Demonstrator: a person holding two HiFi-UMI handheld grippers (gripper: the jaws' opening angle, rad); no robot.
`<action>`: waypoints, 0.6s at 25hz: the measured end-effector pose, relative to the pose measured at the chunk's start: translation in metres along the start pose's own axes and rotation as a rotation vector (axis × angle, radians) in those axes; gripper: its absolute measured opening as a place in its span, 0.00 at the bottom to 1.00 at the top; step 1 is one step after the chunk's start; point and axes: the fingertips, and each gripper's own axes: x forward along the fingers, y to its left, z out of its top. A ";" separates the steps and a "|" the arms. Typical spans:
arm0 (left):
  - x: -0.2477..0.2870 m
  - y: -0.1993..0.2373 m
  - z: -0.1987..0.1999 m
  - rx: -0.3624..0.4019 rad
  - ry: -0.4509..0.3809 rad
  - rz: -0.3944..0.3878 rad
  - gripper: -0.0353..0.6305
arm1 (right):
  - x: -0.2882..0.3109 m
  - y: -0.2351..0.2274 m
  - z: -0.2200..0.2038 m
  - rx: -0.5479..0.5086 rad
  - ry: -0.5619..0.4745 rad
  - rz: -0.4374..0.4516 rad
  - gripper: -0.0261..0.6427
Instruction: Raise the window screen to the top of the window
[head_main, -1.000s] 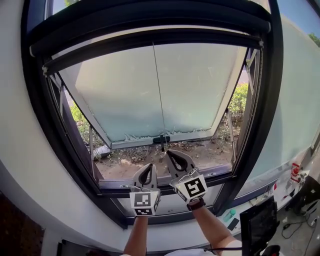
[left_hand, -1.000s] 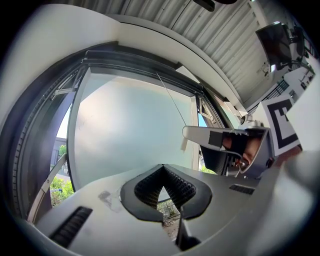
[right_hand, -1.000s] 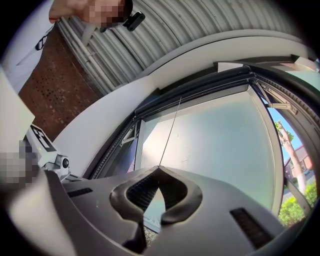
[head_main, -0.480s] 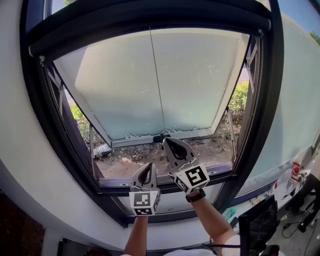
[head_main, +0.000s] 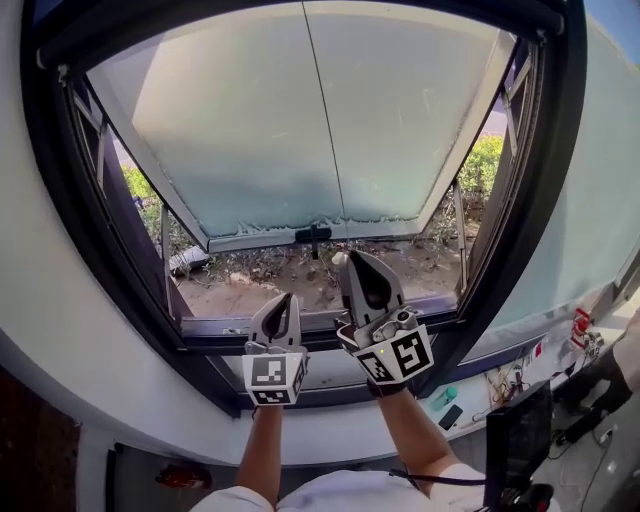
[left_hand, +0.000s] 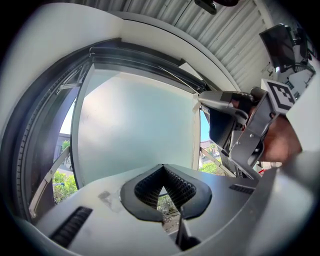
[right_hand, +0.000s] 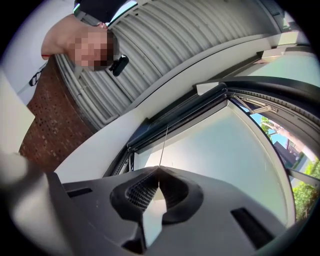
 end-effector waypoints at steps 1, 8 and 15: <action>-0.001 -0.001 -0.002 -0.007 0.003 0.002 0.06 | -0.005 0.001 0.004 0.017 -0.020 -0.001 0.04; -0.010 -0.010 -0.018 -0.046 0.029 0.006 0.06 | -0.055 -0.003 -0.042 0.059 0.136 -0.079 0.04; -0.024 -0.022 -0.076 -0.080 0.117 0.025 0.06 | -0.141 -0.026 -0.161 -0.119 0.641 -0.261 0.04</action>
